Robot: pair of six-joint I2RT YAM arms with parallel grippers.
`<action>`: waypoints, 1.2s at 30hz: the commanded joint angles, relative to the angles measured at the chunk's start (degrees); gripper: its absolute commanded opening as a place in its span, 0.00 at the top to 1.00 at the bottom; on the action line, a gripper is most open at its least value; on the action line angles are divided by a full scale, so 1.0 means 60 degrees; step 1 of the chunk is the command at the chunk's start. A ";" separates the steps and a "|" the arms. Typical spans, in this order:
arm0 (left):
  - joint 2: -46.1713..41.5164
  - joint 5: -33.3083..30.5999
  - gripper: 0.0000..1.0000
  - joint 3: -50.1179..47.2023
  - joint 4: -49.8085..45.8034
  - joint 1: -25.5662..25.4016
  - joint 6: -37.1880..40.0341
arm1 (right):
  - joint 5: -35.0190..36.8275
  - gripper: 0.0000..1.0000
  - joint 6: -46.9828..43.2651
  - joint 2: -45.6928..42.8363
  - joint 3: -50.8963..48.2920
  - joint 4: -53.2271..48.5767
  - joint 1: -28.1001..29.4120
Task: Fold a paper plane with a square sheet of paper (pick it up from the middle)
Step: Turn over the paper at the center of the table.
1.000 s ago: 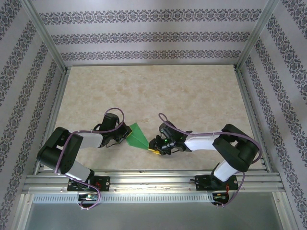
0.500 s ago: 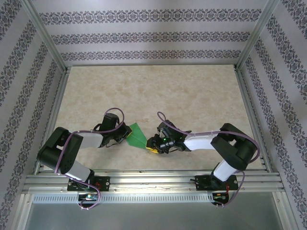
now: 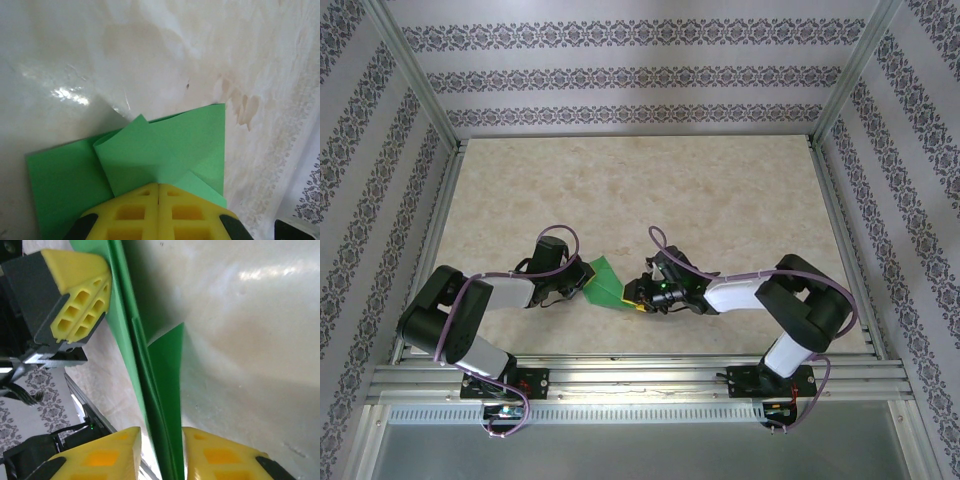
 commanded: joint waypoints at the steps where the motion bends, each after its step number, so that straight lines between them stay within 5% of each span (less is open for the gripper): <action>1: -0.0258 -0.0130 0.93 0.0031 -0.0644 0.0089 0.0121 | -0.0216 0.78 -0.0387 0.0078 -0.0071 0.0369 -0.0085; 6: -0.0766 -0.0030 0.87 0.0228 -0.0878 0.0079 0.0358 | -0.0406 0.89 -0.0658 -0.0078 -0.0012 0.0396 -0.0111; 10: -0.1795 -0.0099 0.71 0.0146 -0.0897 0.0070 0.0712 | -0.0279 0.93 -0.1131 -0.0380 0.0016 0.0077 -0.0111; 14: -0.2796 -0.0436 0.62 0.0787 -0.2299 0.0069 0.1544 | 0.0137 0.95 -0.1951 -0.0740 0.0142 -0.0673 -0.0126; 30: -0.6038 -0.1384 0.46 0.1630 -0.5420 -0.0055 0.2253 | 0.5197 1.00 -0.7775 -0.4448 0.1584 -0.6817 -0.0096; 33: -0.6035 -0.1527 0.32 0.1779 -0.5610 -0.0056 0.2522 | 0.6223 1.00 -0.8711 -0.4687 0.1892 -0.7648 -0.0096; 36: -0.5836 -0.1755 0.00 0.2120 -0.5947 -0.0029 0.3068 | 0.7334 1.00 -0.9436 -0.4891 0.2151 -0.8179 -0.0027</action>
